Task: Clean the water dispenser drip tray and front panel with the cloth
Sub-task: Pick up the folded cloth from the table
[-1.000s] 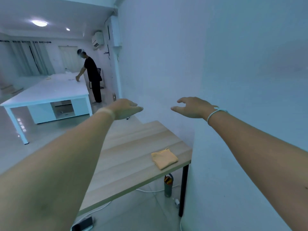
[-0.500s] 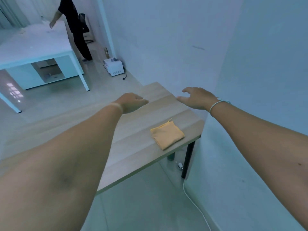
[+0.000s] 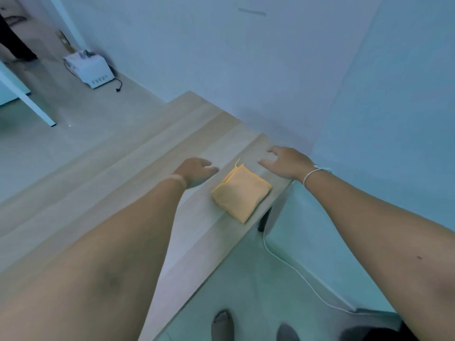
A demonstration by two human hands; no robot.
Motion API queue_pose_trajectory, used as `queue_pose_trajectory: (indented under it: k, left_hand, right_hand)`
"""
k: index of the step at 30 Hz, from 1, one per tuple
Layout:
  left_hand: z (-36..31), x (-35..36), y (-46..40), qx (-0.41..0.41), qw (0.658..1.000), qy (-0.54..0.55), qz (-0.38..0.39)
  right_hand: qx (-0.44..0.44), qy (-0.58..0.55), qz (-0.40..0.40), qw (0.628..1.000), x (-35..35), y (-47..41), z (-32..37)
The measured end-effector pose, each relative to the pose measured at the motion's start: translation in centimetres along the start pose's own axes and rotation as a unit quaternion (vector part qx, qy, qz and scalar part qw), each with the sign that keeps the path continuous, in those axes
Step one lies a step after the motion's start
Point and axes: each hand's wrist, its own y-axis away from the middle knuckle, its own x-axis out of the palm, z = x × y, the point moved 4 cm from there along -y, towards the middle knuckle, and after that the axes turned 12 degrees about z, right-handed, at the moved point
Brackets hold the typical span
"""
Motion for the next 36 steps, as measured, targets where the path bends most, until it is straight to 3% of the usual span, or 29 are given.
queue_pose_trajectory:
  k: [8, 13, 17, 23, 29, 36]
  left_hand:
    - [3.4, 4.5, -5.3, -0.039, 0.994, 0.050, 0.087]
    - [4.1, 6.9, -6.5, -0.043, 0.989, 0.092, 0.103]
    - [3.6, 7.5, -6.6, -0.046, 0.989, 0.064, 0.126]
    - [2.5, 6.5, -5.8, -0.005, 0.964, 0.238, 0.118]
    - [-2.0, 5.3, -4.7, 0.082, 0.916, 0.376, 0.110]
    - [-8.7, 7.9, -1.9, 0.146, 0.908, 0.367, 0.143]
  right_hand:
    - [0.070, -0.051, 0.048, 0.995, 5.5, -3.5, -1.0]
    - [0.097, -0.051, 0.062, 0.992, 8.4, -4.9, -2.0]
    - [0.096, -0.044, 0.061, 0.992, 9.6, -5.5, -2.0]
    - [0.127, -0.178, 0.068, 0.973, 9.8, -4.4, -2.4]
    - [0.106, -0.349, -0.012, 0.931, 6.8, -0.9, -3.8]
    - [0.094, -0.456, -0.042, 0.884, 5.9, 7.2, -7.4]
